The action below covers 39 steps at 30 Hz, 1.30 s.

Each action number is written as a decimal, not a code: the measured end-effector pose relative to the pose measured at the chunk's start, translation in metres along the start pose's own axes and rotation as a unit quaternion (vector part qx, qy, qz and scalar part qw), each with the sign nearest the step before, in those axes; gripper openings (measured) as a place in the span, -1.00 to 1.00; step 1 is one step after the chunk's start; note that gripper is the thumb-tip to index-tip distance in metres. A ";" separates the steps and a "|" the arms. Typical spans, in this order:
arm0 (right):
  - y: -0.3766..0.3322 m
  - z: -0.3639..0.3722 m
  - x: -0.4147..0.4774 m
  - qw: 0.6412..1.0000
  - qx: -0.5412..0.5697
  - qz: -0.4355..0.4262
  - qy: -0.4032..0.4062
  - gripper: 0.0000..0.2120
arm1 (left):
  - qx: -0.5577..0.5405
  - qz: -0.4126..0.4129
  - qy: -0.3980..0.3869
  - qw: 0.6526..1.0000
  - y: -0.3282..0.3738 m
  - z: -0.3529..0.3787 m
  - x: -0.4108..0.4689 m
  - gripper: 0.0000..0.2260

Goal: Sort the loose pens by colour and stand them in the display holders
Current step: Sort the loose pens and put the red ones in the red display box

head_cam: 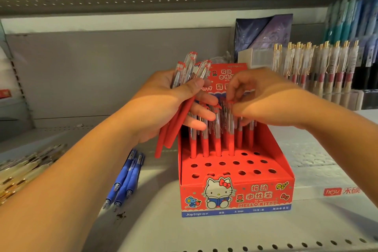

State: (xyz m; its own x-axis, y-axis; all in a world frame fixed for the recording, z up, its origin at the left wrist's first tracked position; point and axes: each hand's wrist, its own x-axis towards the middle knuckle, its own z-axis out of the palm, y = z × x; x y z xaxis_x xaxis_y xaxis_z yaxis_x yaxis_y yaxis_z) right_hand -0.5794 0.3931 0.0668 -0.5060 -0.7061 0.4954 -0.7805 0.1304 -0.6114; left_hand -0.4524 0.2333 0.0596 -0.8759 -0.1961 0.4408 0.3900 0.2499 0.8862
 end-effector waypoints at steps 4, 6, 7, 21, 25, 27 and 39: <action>-0.002 -0.001 -0.001 0.998 -0.053 0.009 -0.024 -0.83 | -0.003 -0.002 -0.008 1.000 0.000 0.000 -0.001 -0.83; -0.005 -0.004 -0.001 0.994 -0.107 -0.001 -0.016 -0.85 | -0.004 -0.004 -0.015 1.000 0.000 0.000 -0.001 -0.82; -0.006 -0.005 -0.002 0.992 -0.127 -0.008 -0.001 -0.86 | -0.004 -0.005 -0.019 1.000 0.000 0.001 -0.002 -0.84; -0.019 0.008 -0.010 0.964 0.255 -0.035 0.065 -0.85 | 0.048 -0.022 -0.098 0.994 0.000 0.006 -0.008 -0.71; -0.017 0.001 -0.007 0.948 0.317 -0.007 0.040 -0.82 | 0.032 -0.020 -0.083 0.996 0.001 0.004 -0.007 -0.70; -0.018 -0.004 -0.006 0.932 0.361 0.001 0.036 -0.76 | 0.027 -0.016 -0.072 0.997 0.002 0.002 -0.006 -0.69; -0.011 -0.023 -0.001 0.964 0.252 -0.006 0.080 -0.72 | 0.050 -0.020 -0.036 0.998 0.006 -0.005 -0.004 -0.72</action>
State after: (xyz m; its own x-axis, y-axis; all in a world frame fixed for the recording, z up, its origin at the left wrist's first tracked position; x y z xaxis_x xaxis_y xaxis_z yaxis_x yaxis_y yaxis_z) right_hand -0.5789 0.4086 0.0873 -0.5798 -0.5844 0.5677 -0.5292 -0.2597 -0.8078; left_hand -0.4450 0.2309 0.0632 -0.9095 -0.1399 0.3914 0.3275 0.3384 0.8822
